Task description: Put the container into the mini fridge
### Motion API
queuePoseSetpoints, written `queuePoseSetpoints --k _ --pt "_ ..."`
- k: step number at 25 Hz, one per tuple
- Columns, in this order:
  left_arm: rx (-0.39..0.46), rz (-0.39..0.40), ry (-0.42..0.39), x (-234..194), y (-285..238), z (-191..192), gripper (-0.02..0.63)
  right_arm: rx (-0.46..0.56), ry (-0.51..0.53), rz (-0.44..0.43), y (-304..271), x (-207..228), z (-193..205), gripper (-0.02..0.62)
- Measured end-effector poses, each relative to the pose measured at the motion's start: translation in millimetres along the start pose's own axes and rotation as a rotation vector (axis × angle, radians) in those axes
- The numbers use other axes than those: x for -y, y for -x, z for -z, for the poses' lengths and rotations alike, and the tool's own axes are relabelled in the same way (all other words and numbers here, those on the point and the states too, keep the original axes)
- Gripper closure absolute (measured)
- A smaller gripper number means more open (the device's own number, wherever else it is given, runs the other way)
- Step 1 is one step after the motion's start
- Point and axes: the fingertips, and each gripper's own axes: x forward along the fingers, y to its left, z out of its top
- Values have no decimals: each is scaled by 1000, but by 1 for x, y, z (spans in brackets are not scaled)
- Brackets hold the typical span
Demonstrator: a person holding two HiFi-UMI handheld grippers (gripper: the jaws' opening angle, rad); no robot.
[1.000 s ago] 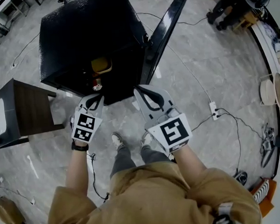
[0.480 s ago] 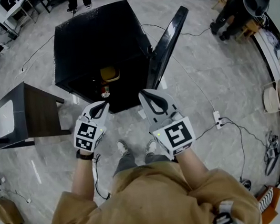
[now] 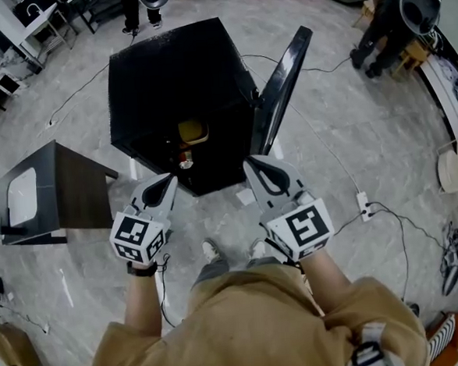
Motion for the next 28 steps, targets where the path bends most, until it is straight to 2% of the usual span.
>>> queuePoseSetpoints --k 5,14,28 --pt "37 -27 -15 0 27 -19 603 -18 -6 -3 14 -4 -3 592" --pt "128 -65 27 -9 80 -18 603 10 33 -6 14 -26 -23 592" --pt "215 -162 6 -35 145 -50 603 61 11 35 24 -22 -49 592"
